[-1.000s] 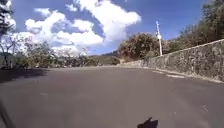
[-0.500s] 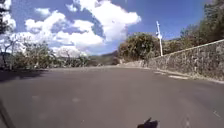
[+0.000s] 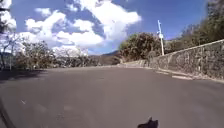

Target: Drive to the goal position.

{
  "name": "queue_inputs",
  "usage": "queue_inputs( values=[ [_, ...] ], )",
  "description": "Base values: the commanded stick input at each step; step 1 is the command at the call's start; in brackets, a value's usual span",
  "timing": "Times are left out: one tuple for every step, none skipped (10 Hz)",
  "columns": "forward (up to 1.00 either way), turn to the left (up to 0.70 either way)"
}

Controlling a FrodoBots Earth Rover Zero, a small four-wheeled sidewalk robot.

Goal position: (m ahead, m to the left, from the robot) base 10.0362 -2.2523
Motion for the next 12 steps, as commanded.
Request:
queue_inputs(
  values=[
    [0.5, 0.0],
    [0.5, 0.0],
    [0.5, 0.0],
    [0.5, 0.0],
    [0.5, 0.0],
    [0.5, -0.01],
    [0.5, -0.23],
    [0.5, -0.43],
    [0.5, -0.47],
    [0.5, -0.46],
    [0.5, -0.19],
    [0.5, 0.0]
  ],
)
